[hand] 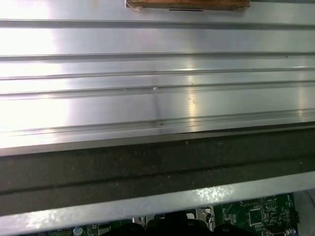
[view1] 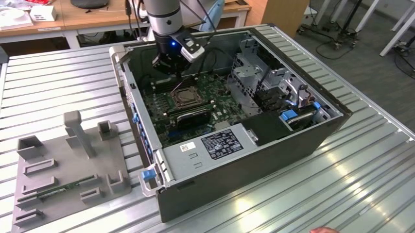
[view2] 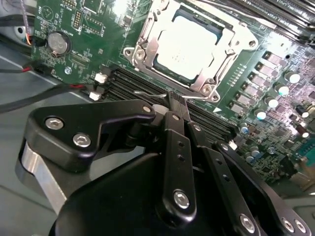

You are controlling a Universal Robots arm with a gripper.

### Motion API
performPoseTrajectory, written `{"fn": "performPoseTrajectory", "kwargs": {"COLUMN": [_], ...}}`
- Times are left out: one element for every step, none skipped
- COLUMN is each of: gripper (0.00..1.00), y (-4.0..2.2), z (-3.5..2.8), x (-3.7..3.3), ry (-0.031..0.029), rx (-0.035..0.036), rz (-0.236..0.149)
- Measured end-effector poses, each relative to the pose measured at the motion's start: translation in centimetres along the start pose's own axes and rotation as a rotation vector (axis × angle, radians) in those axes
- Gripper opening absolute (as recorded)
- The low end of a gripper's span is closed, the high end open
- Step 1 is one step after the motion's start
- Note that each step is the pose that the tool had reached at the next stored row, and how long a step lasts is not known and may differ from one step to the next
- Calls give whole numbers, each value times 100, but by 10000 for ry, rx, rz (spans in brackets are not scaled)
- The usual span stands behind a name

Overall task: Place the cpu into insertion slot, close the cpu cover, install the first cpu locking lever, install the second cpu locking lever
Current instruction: 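Install the first cpu locking lever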

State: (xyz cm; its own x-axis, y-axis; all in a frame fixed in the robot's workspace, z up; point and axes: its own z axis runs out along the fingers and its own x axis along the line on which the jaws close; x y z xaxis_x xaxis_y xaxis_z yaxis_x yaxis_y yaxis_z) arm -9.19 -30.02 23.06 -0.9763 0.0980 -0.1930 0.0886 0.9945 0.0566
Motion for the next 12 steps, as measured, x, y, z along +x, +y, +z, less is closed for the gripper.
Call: {"fn": "performPoseTrajectory", "kwargs": {"gripper": [11,11,11,11,11,11,11,11,11,11,11,11], "y": [-3,-7,-11,-16,-24,-34,-43,-52,-58,-63,-67,-70], "z": [-1,-1,-1,-1,-2,-2,-3,-4,-4,-5,-5,-5], "x": [3,3,3,3,3,4,5,6,6,6,6,6], "ry": [-22,-37,-49,-63,-74,-82,-90,-97,-105,-114,-123,-131], "rx": [-54,-122,-187,-250,-294,-322,-350,-387,-437,-505,-584,-673], "rz": [-2,-4,-8,-14,-22,-37,-51,-65,-74,-78,-79,-76]}}
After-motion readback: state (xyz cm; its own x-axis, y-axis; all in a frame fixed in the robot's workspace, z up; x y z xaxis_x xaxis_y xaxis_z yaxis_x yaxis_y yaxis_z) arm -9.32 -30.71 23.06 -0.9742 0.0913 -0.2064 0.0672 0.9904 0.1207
